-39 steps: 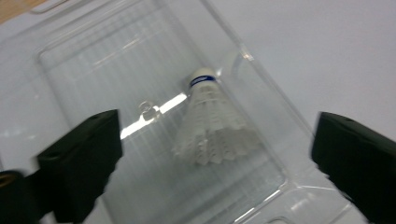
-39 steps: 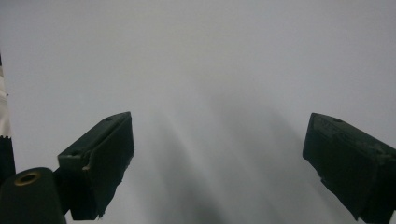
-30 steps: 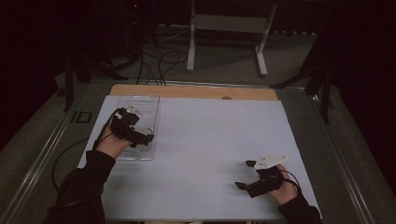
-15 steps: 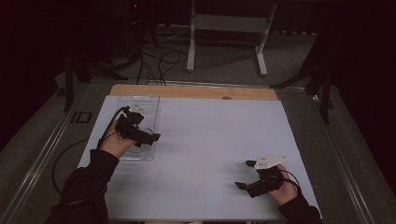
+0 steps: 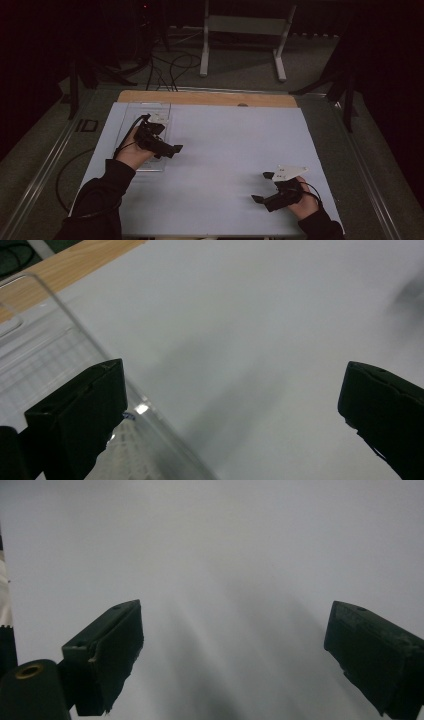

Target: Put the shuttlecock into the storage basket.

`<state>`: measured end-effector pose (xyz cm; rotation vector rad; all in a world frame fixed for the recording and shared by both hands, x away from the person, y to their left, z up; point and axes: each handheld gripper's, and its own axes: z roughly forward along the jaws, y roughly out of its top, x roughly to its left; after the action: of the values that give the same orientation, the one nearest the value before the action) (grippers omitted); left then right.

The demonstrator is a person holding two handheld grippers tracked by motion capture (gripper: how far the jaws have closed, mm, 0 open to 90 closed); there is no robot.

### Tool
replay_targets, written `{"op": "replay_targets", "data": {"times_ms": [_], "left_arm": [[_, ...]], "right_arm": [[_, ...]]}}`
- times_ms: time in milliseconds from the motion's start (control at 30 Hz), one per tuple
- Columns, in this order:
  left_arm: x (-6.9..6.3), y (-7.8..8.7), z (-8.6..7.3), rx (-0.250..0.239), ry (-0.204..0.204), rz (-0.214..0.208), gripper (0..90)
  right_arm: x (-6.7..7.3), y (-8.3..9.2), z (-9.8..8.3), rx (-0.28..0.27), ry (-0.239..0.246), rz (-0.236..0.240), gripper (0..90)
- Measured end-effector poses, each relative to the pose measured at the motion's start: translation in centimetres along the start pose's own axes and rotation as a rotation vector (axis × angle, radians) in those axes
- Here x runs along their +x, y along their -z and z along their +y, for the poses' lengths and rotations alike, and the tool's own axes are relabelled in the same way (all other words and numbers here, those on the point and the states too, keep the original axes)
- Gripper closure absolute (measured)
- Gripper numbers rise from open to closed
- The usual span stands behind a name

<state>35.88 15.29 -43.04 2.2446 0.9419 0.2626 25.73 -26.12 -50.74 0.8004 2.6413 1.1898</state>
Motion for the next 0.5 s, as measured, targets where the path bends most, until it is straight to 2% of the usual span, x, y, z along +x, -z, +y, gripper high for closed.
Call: {"op": "replay_targets", "data": {"times_ms": [200, 500], "left_arm": [[-1.2, -0.3, 0.9, -0.006, -0.045, -0.026, 0.0], [-2.5, -0.4, 1.8, -0.046, -0.100, -0.081, 0.0]], "right_arm": [[0.0, 0.0, 0.0, -0.001, 0.000, 0.001, 9.0], [0.0, 0.0, 0.0, -0.002, 0.000, 0.002, 9.0]]}}
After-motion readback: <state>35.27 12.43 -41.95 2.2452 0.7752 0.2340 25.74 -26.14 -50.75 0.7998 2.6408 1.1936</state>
